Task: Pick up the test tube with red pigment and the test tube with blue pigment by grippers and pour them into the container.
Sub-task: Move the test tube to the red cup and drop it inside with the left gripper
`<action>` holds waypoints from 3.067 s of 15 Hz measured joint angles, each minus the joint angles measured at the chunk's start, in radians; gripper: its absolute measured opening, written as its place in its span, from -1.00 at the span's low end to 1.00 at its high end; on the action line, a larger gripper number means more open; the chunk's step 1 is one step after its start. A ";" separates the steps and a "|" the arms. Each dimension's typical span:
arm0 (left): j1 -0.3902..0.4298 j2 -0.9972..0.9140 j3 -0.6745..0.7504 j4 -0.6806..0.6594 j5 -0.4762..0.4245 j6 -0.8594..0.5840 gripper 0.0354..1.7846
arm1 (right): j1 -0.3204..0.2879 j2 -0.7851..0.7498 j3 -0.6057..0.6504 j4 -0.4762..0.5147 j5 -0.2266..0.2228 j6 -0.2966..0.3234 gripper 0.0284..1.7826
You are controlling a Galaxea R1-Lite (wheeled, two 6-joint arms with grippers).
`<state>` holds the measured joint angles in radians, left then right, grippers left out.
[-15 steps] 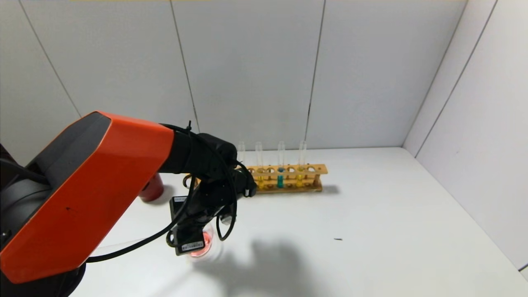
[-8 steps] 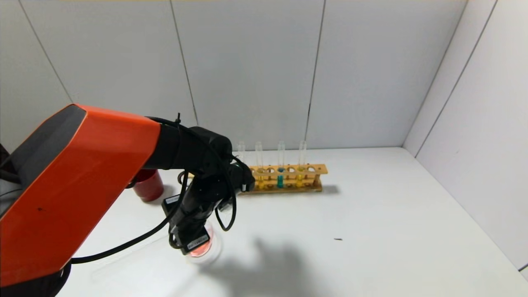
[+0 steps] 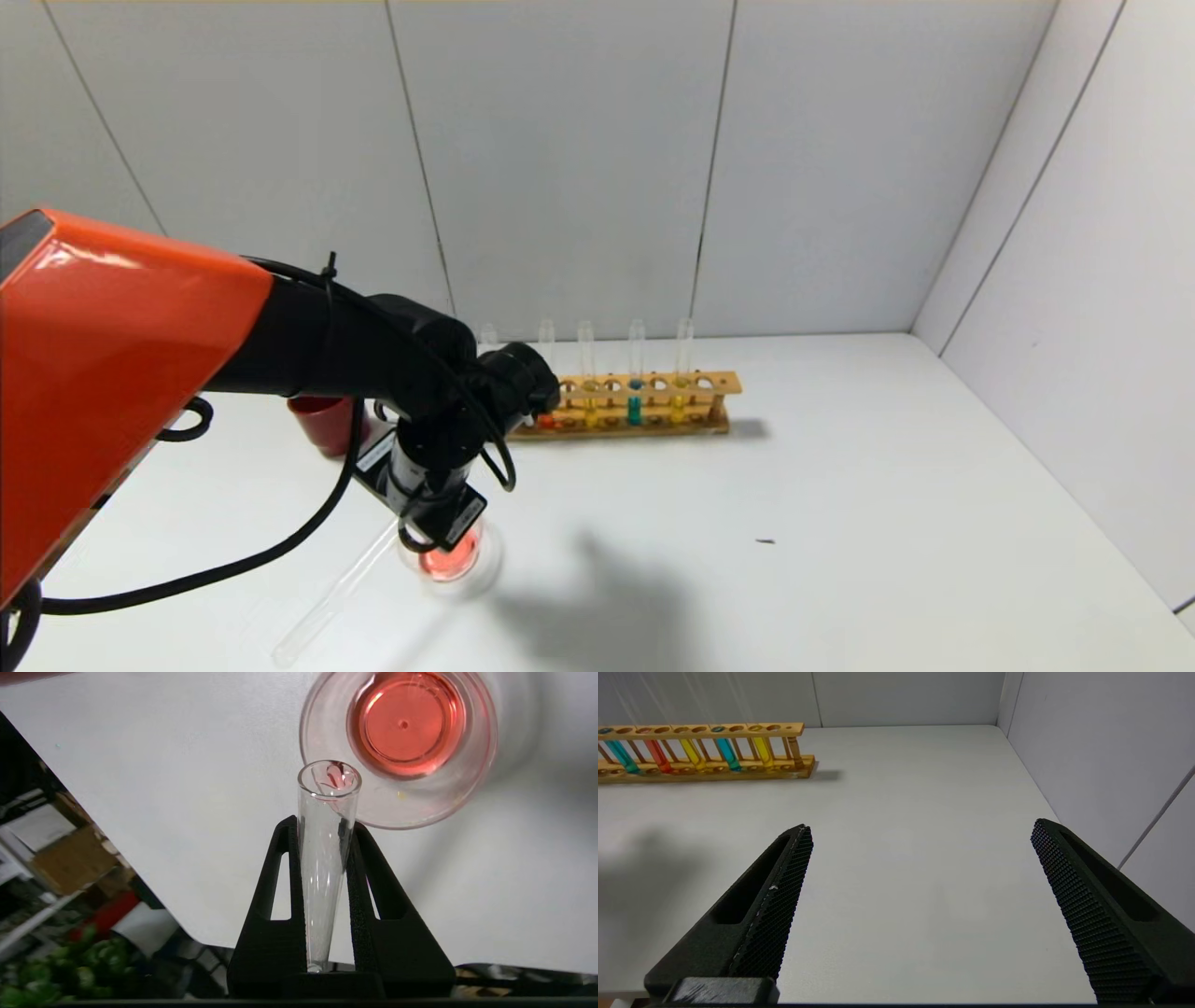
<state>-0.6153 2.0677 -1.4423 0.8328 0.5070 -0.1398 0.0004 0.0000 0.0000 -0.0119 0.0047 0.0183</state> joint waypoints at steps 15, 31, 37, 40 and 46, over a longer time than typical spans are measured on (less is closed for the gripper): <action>0.253 -0.266 0.201 -0.539 0.053 -0.101 -0.68 | 0.000 0.000 0.000 0.000 0.000 0.000 0.92; 0.526 -0.280 0.179 -1.232 -0.077 0.161 -0.68 | 0.000 0.000 0.000 0.000 0.000 0.000 0.92; 0.609 -0.180 0.117 -1.310 -0.140 0.162 -0.68 | 0.000 0.000 0.000 0.000 0.000 0.000 0.92; 0.617 -0.126 0.087 -1.320 -0.150 0.155 -0.68 | 0.000 0.000 0.000 0.000 0.000 0.000 0.92; 0.605 -0.027 0.104 -1.441 -0.136 0.150 -0.68 | 0.000 0.000 0.000 0.000 0.000 0.000 0.92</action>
<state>-0.0104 2.0406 -1.3379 -0.6081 0.3713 0.0104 0.0004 0.0000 0.0000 -0.0119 0.0047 0.0181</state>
